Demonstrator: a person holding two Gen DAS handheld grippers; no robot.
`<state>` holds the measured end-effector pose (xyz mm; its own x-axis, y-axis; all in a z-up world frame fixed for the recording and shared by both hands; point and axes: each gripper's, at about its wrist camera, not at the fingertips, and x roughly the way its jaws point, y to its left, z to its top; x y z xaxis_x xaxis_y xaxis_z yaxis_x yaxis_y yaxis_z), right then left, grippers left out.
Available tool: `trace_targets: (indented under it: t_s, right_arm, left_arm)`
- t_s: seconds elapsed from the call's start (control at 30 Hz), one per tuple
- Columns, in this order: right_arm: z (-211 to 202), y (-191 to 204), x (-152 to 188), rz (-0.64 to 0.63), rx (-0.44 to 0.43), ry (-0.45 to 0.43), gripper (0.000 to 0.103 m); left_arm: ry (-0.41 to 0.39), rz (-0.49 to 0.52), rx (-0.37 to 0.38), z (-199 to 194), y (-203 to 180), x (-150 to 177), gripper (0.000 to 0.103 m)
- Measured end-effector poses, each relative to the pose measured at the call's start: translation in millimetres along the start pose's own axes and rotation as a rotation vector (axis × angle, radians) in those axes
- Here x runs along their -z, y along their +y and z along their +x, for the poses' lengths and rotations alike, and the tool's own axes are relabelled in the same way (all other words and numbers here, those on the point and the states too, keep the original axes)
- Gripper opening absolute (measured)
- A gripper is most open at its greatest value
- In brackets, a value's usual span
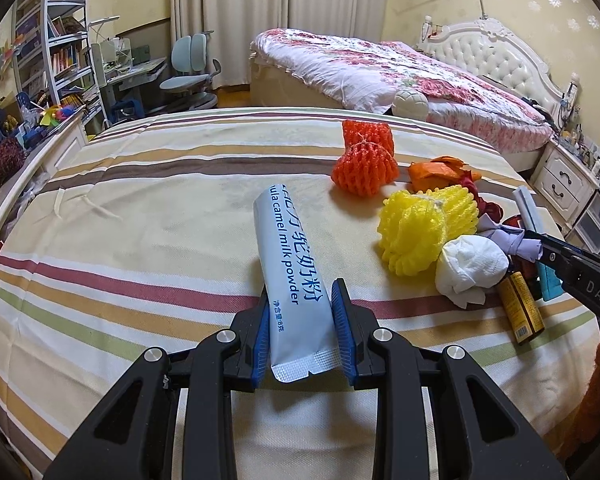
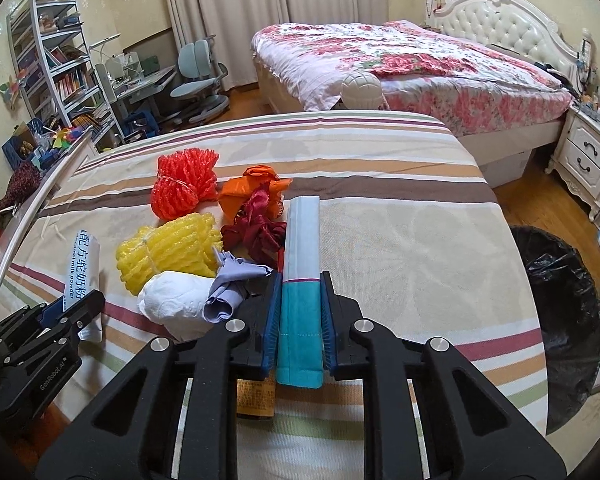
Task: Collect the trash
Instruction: 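Lift the milk-powder tube and teal marker off the table with both grippers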
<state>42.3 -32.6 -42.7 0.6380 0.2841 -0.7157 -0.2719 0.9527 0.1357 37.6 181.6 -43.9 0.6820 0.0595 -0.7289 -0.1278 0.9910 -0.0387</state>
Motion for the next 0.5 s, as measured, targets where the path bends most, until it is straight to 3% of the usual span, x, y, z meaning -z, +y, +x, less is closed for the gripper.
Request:
trace_targets:
  t_s: [0.5]
  right_arm:
    - [0.5, -19.4, 10.4, 0.048, -0.008, 0.035, 0.020]
  left_arm:
    - [-0.001, 0.002, 0.011, -4.9, -3.9, 4.4, 0.030]
